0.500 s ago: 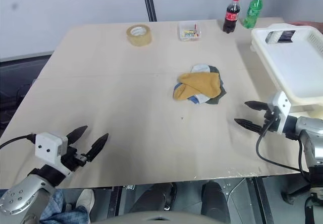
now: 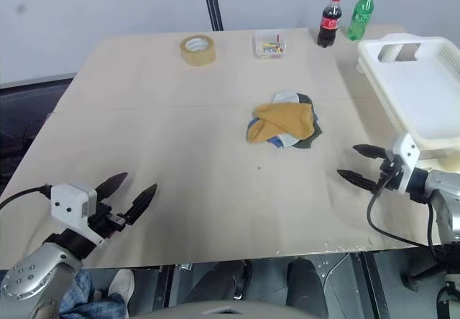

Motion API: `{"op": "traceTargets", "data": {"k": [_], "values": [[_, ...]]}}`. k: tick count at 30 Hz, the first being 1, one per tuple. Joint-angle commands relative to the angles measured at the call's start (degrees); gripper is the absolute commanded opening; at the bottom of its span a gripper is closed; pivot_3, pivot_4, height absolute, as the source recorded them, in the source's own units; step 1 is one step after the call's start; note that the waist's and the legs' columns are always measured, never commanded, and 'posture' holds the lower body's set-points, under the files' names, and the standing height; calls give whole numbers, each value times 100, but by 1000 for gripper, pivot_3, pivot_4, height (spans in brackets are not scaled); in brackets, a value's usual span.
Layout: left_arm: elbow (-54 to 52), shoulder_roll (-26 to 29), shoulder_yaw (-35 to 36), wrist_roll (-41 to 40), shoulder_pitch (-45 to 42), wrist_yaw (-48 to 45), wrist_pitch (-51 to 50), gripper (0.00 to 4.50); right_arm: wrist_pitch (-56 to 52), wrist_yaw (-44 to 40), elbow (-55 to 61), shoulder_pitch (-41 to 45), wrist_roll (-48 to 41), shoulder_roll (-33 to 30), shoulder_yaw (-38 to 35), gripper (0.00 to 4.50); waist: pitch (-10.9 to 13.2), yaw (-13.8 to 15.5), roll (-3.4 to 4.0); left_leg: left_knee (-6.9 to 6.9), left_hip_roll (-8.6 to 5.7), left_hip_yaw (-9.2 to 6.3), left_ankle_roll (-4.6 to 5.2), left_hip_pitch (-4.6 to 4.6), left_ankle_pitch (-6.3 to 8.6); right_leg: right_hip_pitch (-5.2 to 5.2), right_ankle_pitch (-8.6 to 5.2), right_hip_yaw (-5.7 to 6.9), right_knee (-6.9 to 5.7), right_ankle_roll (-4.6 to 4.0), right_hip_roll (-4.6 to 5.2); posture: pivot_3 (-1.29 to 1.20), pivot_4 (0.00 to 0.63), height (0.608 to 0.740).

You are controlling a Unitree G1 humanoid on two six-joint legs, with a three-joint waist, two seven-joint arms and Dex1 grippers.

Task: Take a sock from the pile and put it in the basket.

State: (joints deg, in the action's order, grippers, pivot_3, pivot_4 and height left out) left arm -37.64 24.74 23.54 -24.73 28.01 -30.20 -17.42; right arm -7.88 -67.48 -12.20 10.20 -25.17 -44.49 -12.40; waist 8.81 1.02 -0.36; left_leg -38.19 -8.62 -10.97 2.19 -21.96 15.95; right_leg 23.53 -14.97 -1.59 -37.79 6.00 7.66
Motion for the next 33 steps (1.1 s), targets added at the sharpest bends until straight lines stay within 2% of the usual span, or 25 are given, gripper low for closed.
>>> {"op": "traceTargets", "data": {"k": [1,10,14,20,24,27,30,33], "values": [[-52,10,9,19,5,-17,155,3815,151,-1,145,23,-108,4,-209,4485,0,0,0,0,0,0,0,0,0,0,0,0,0,0,0,0,150,740],[44,-10,-146,43,-156,19,152,3815,199,24,118,57,-133,20,-203,4485,0,0,0,0,0,0,0,0,0,0,0,0,0,0,0,0,150,740],[415,10,-572,80,-833,268,-329,3815,159,66,158,75,-154,66,-175,4485,-2,11,5,0,0,-1,0,1,0,0,0,1,-1,0,-1,0,150,740],[1712,71,-1639,458,-3065,190,-653,3815,123,147,248,198,-151,183,-100,4485,-1,57,4,-6,-4,-6,-3,2,-2,0,1,4,-13,1,-2,0,150,740],[3116,-325,-2432,904,-4708,98,-484,3815,61,228,376,231,-196,275,-71,4485,-2,119,1,-16,-9,-10,-4,-2,-3,-3,6,10,-15,7,1,0,150,740],[4569,-680,-2807,1368,-5826,114,74,3815,-31,389,707,224,-235,412,-36,4485,-1,93,-3,-19,-14,-5,-2,-4,-3,-1,7,0,-8,9,5,0,150,740],[6133,-1068,-2970,1682,-6820,106,721,3815,-162,893,1040,295,-94,645,63,4485,2,5,-7,-20,-12,-11,-2,-17,-4,8,7,7,-2,10,3,0,150,740],[6854,-1231,-3075,1897,-7256,3,1248,3815,-193,1336,1282,428,156,839,231,4485,4,-68,-10,-22,-14,-11,-2,-23,-4,12,7,7,-2,10,7,0,150,740]]}}
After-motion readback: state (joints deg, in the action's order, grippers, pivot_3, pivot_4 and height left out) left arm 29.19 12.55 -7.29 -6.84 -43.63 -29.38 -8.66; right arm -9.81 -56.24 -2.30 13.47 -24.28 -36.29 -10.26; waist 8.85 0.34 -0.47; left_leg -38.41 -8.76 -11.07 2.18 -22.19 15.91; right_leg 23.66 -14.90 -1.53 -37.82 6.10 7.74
